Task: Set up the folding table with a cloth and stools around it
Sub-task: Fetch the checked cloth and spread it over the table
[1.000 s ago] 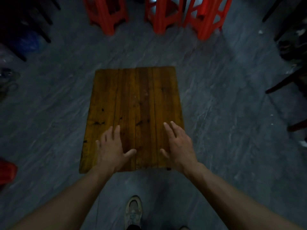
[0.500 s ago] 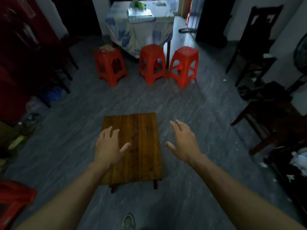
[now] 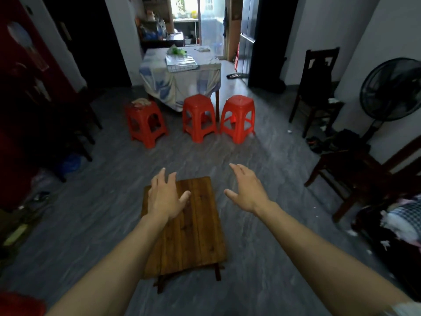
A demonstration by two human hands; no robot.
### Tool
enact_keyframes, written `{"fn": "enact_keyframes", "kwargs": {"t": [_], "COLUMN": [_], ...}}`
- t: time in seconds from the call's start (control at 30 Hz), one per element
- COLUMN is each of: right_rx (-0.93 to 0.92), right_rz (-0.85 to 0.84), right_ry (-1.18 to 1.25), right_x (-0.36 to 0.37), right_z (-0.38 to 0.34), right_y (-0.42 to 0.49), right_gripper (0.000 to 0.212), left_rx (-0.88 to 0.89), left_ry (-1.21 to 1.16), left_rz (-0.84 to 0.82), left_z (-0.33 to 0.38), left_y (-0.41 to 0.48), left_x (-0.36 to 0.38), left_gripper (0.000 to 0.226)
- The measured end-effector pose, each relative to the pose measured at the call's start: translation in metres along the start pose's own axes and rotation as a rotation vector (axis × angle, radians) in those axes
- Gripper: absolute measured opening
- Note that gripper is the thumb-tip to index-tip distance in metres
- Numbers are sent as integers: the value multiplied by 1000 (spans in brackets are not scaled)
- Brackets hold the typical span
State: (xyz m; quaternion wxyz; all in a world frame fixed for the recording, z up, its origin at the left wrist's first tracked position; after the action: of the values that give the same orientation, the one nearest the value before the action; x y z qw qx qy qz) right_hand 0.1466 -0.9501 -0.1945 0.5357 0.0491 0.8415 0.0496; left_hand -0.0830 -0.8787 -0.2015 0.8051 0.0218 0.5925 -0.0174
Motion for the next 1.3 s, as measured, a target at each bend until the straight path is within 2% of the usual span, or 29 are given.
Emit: {"fn": "enact_keyframes", "kwargs": {"t": [0.17, 0.3, 0.43, 0.57, 0.73, 1.0, 1.3], "right_rx": [46, 104, 173, 193, 231, 164, 169], "right_rz": [44, 50, 61, 97, 180, 339, 357], "right_ry": [-18, -54, -86, -118, -89, -15, -14], "right_x": [-2, 0, -4, -29, -72, -153, -230], "right_z": [-15, -16, -5, 11, 50, 139, 275], "right_y": [1, -5, -16, -21, -20, -20, -21], "right_gripper": [85, 82, 83, 82, 81, 78, 78], "left_rx": [48, 99, 178, 163, 220, 366, 315], "left_ry": [-10, -74, -101, -149, -188, -38, -68], "left_rz": [-14, -90, -121, -100, -75, -21, -19], "left_z": [-21, -30, -15, 16, 81, 229, 364], "left_y": [13, 27, 32, 39, 48, 47, 66], "left_x": [-2, 12, 24, 18, 8, 28, 46], "left_gripper": [76, 72, 70, 70, 67, 68, 66]}}
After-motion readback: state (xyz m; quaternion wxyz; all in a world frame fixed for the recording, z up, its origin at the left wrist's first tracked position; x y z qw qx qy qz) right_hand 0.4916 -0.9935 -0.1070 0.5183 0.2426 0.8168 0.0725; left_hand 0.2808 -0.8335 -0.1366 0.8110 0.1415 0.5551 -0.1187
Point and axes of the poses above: each hand's wrist, its own y-axis towards the middle knuckle, its own x-axis out of the palm, z = x × y, the point moved 10 cm from there along y, towards the middle knuckle, and after that the axes turned 11 degrees about -x, right-handed, at the moved point
